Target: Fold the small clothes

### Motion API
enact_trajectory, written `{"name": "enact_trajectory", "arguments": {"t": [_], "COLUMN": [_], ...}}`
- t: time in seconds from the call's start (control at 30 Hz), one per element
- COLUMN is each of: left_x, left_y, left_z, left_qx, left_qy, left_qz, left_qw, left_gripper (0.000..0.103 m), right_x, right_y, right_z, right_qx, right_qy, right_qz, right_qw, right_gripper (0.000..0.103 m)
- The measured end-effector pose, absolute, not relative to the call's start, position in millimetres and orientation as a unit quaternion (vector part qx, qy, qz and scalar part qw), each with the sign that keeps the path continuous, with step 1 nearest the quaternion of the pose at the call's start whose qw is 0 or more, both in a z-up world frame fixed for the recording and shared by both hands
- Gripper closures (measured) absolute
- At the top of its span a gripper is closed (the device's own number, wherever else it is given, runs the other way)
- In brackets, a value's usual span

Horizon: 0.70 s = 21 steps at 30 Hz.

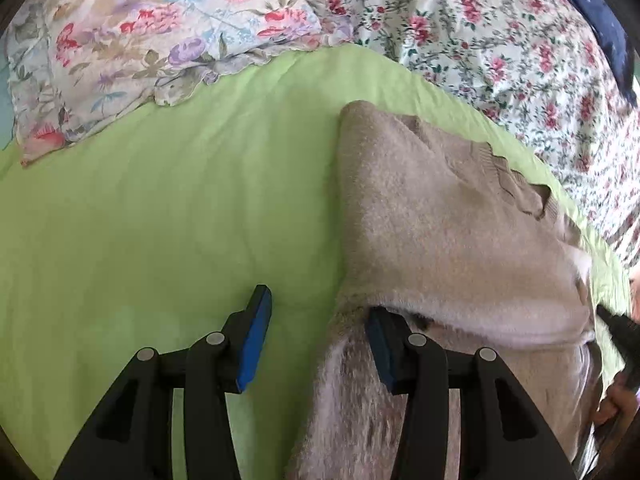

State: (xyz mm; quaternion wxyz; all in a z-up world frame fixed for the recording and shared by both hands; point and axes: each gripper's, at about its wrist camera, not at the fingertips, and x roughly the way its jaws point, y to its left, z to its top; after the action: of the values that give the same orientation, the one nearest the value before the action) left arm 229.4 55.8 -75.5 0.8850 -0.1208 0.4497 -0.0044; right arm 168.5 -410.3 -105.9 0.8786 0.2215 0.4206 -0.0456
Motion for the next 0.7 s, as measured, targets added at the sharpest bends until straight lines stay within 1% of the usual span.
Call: {"name": "enact_trajectory", "arguments": {"t": [0.07, 0.13, 0.17, 0.23, 0.3, 0.33, 0.4, 0.5, 0.53, 0.57, 0.63, 0.7], "left_x": [226.8, 226.6, 226.6, 226.0, 221.0, 215.8, 198.8, 165.6, 153.6, 140.9, 116.6, 90.5], "left_y": [54.1, 55.9, 57.4, 60.5, 61.4, 60.8, 59.0, 57.6, 56.6, 55.8, 55.7, 56.9], "left_z": [-78.1, -80.2, -79.9, -78.2, -75.3, -73.4, -71.2, -68.1, -66.7, -65.0, -61.2, -58.7], "left_qx": [-0.110, -0.113, -0.116, -0.119, -0.111, -0.104, -0.090, -0.090, -0.089, -0.088, -0.086, -0.085], "left_qy": [0.452, 0.453, 0.453, 0.458, 0.462, 0.462, 0.464, 0.469, 0.471, 0.472, 0.470, 0.470], "left_qz": [-0.002, -0.003, -0.004, -0.008, -0.013, -0.014, -0.020, -0.053, -0.064, -0.072, -0.078, -0.077], "left_qw": [0.885, 0.884, 0.884, 0.881, 0.880, 0.881, 0.881, 0.877, 0.875, 0.874, 0.875, 0.875], "left_gripper": [0.053, 0.052, 0.052, 0.052, 0.052, 0.054, 0.053, 0.053, 0.052, 0.051, 0.047, 0.044], "right_x": [168.4, 176.0, 183.3, 191.0, 185.4, 180.6, 158.9, 122.7, 109.9, 94.7, 62.0, 30.7], "right_y": [-401.4, -385.2, -375.4, -370.2, -381.3, -385.8, -395.2, -401.7, -400.2, -396.2, -383.7, -375.4], "right_z": [-95.8, -96.9, -105.0, -125.9, -130.0, -127.1, -114.5, -102.2, -98.3, -92.9, -82.4, -74.4], "right_qx": [0.234, 0.229, 0.223, 0.205, 0.225, 0.229, 0.201, 0.235, 0.234, 0.223, 0.195, 0.175], "right_qy": [0.406, 0.420, 0.441, 0.485, 0.482, 0.480, 0.478, 0.468, 0.468, 0.467, 0.466, 0.467], "right_qz": [0.002, 0.040, 0.056, 0.029, 0.011, -0.003, -0.067, -0.034, -0.026, -0.016, 0.006, 0.013], "right_qw": [0.883, 0.877, 0.868, 0.849, 0.847, 0.847, 0.852, 0.852, 0.852, 0.855, 0.863, 0.867], "right_gripper": [0.092, 0.092, 0.090, 0.088, 0.088, 0.088, 0.080, 0.068, 0.058, 0.052, 0.049, 0.048]}}
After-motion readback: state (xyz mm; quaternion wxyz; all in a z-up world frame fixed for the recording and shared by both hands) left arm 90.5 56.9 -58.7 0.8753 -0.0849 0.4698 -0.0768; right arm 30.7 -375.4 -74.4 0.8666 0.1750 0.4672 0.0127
